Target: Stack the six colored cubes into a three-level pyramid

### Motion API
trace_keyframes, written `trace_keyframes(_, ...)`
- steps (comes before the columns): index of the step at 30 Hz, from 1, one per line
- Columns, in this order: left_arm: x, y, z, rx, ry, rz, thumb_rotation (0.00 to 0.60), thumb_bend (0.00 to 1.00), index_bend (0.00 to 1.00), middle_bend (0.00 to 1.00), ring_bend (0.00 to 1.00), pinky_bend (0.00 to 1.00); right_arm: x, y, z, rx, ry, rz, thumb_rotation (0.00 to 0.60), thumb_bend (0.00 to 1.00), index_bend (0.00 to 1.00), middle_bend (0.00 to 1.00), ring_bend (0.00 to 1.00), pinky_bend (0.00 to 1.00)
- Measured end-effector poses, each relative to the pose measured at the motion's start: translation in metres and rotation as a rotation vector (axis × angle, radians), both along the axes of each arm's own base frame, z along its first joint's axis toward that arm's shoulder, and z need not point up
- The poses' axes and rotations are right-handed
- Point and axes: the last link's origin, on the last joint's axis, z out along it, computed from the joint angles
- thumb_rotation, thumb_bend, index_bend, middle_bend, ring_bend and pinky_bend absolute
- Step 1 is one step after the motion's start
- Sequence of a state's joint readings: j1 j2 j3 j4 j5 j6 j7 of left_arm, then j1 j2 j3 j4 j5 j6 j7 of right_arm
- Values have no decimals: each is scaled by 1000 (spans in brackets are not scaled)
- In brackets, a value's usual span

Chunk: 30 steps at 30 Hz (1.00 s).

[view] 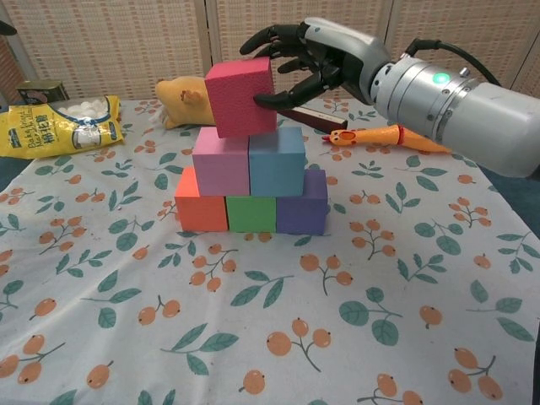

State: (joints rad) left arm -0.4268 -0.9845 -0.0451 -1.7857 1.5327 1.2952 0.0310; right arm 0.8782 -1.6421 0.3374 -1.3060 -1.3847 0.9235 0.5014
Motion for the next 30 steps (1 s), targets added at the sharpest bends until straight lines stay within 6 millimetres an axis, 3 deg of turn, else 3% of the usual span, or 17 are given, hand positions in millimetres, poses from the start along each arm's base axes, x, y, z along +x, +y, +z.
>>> trace_keyframes(10,1,0,-1,-18,-8,-2,600,321,41,0,0,88,-11,1,-9,-21,15,13,600,202,222,261,60,110)
trace_keyframes(30,2,2,-1,-37,-23,-5,600,322,40,0,0,89,-10,0,-17,-41,13,27,600,202,208,261,52,109)
